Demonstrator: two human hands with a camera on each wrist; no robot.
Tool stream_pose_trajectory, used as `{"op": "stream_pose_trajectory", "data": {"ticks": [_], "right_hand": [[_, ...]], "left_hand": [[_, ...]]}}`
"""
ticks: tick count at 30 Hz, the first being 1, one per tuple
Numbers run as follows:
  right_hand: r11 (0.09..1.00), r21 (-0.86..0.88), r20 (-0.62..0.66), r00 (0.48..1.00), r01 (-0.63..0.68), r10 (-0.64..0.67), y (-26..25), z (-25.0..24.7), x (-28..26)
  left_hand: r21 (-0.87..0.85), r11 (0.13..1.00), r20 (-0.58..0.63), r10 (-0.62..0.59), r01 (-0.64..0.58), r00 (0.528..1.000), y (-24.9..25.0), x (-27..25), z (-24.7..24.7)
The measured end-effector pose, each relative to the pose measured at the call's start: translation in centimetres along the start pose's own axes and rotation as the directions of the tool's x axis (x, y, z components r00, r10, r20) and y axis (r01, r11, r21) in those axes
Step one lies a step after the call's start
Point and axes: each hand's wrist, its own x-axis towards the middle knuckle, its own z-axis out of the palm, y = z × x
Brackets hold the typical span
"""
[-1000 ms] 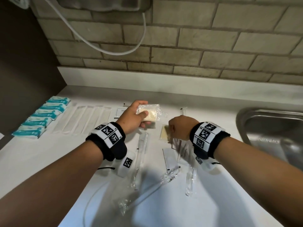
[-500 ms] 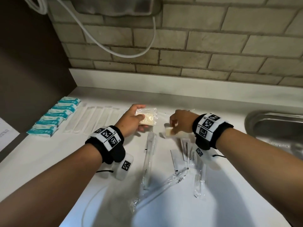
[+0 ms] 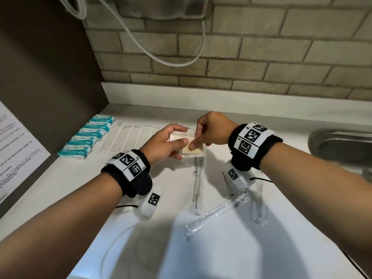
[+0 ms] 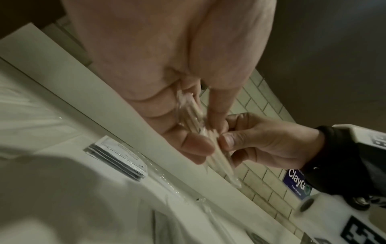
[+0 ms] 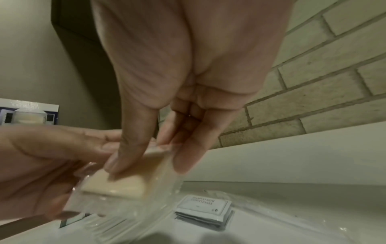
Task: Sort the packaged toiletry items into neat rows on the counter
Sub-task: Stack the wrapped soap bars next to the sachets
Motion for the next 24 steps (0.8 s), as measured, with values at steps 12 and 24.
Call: {"op": "stream_pose_trajectory", "data": {"ticks": [12,24], "right_hand": [[0.734,-0.658,0.365,0.923,0.167,0.117,1.1,8.4,-1.6],[0.804,-0.584,0.195,0.941,-0.116,0.277,2.0,5.5,-3.1]], "left_hand": [[0.095,0.995,-0.089,-0.009,0.017,0.996,-2.2,-0.8,-4.6],[0.16,0.986,0.13,-0.075,0.054,0.989,-3.7,-0.1,-1.6]]}}
